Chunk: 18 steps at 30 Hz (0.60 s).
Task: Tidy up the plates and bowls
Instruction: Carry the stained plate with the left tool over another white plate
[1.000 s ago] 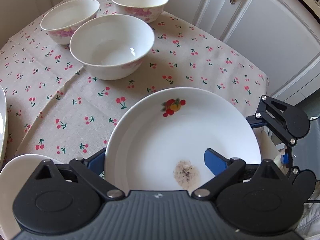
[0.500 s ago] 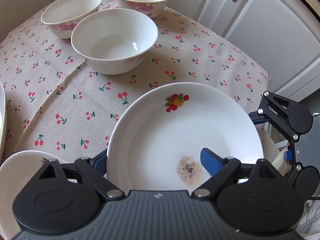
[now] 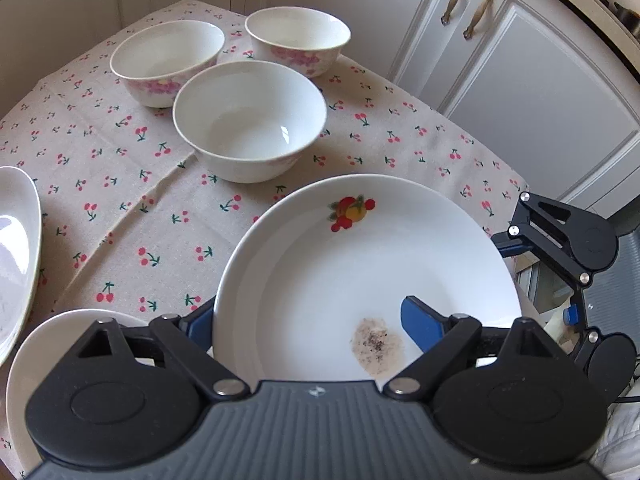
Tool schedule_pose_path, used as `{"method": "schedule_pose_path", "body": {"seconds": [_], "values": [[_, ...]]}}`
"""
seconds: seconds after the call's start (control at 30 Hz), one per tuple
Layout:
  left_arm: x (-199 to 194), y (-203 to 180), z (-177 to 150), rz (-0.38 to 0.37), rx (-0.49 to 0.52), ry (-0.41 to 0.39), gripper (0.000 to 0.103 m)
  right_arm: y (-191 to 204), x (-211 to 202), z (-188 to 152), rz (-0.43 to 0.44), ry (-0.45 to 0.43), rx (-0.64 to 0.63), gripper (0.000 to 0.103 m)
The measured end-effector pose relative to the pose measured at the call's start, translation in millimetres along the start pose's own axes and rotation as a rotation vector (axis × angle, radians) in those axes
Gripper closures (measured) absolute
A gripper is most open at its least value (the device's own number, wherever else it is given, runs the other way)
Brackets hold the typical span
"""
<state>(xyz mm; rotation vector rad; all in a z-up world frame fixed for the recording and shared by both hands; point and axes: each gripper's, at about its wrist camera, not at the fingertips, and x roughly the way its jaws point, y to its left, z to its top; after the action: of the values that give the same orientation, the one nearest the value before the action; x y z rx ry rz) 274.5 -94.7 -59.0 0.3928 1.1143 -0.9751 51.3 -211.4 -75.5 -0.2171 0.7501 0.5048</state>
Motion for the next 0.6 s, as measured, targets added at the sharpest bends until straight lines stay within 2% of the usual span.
{"method": "schedule_pose_path", "body": {"seconds": [0.27,0.6], "values": [[-33.6,22.7,-12.9,0.056,-0.068,-0.064,0.011,6.5,9.5,32.5,0.047,-0.015,-0.076,0.000],[-66.8,67.3,-51.1,0.132,-0.198,-0.110,0.011,28.9,45.5,74.2,0.159,-0.020,-0.162,0.000]]}}
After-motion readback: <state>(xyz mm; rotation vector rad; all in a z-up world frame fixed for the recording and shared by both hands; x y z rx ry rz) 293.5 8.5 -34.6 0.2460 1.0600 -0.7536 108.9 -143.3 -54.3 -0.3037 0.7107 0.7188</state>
